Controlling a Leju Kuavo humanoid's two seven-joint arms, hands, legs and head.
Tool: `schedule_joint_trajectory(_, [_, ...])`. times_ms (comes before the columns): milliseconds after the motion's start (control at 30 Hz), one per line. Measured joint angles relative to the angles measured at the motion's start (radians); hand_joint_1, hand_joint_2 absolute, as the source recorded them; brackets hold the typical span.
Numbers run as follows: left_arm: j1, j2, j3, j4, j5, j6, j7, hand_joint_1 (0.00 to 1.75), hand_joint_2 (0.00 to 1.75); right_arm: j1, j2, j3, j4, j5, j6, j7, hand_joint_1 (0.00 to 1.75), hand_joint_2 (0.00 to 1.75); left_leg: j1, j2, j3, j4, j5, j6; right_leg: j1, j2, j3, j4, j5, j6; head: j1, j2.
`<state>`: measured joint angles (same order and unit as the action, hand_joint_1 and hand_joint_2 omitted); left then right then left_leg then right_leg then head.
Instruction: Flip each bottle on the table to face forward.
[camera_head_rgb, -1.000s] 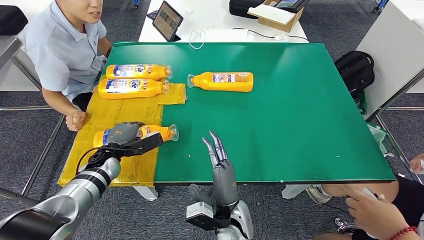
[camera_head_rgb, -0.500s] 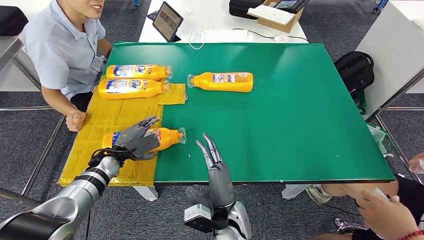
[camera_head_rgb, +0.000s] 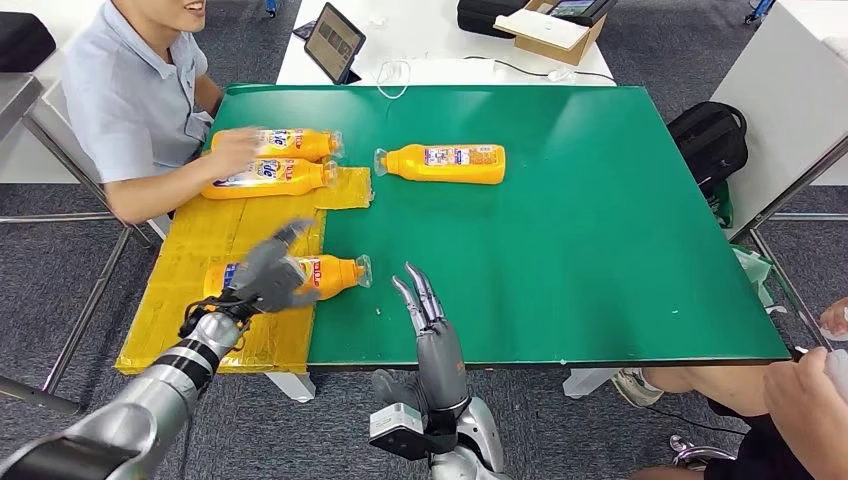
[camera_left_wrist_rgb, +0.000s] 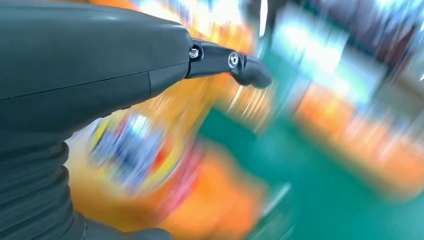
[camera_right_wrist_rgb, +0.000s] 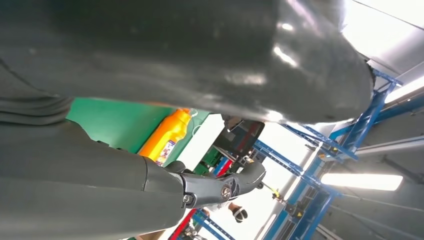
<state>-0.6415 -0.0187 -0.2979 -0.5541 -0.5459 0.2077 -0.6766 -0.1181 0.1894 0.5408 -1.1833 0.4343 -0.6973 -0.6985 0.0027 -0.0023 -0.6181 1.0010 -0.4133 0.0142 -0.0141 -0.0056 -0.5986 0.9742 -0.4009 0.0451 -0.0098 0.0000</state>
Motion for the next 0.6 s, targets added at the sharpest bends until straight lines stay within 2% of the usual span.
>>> schedule_joint_trajectory(100, [0.061,-0.038,0.053,-0.150,0.158,0.023,-0.020,0.00,1.75,0.000,0.007,0.000,0.000,-0.007,0.000,0.000,0.00,1.75,0.000,0.000,-0.001,0.000,0.000,0.000,0.000,0.000,0.000,0.000,0.000,0.000,0.000,0.000])
schedule_joint_trajectory(200, [0.097,-0.065,0.084,-0.267,0.204,0.045,-0.023,0.00,1.75,0.000,0.010,0.002,-0.003,-0.050,0.000,0.000,0.00,1.75,0.000,0.000,-0.001,0.000,0.000,0.000,0.000,0.000,-0.001,0.000,0.000,0.000,0.000,0.000])
schedule_joint_trajectory(400, [0.156,-0.107,0.127,-0.473,0.229,0.180,-0.018,0.00,1.75,0.001,-0.002,0.012,-0.021,-0.134,0.005,0.000,0.00,1.75,0.000,0.000,-0.001,0.000,0.000,0.000,0.000,0.000,-0.001,0.000,0.000,0.000,0.000,0.000])
schedule_joint_trajectory(500, [0.178,-0.118,0.142,-0.546,0.272,0.200,-0.006,0.00,1.75,0.000,-0.029,0.013,-0.021,-0.106,0.008,0.000,0.00,1.75,0.000,0.000,-0.001,0.000,0.000,0.000,0.000,0.000,0.000,0.000,0.000,0.000,0.000,0.000])
schedule_joint_trajectory(600, [0.194,-0.121,0.157,-0.592,0.313,0.202,-0.005,0.00,1.75,-0.007,-0.058,0.000,-0.011,-0.019,0.009,0.008,0.00,1.75,0.000,0.000,-0.001,0.000,0.000,0.000,0.000,0.000,0.000,0.000,0.000,0.000,0.000,0.000])
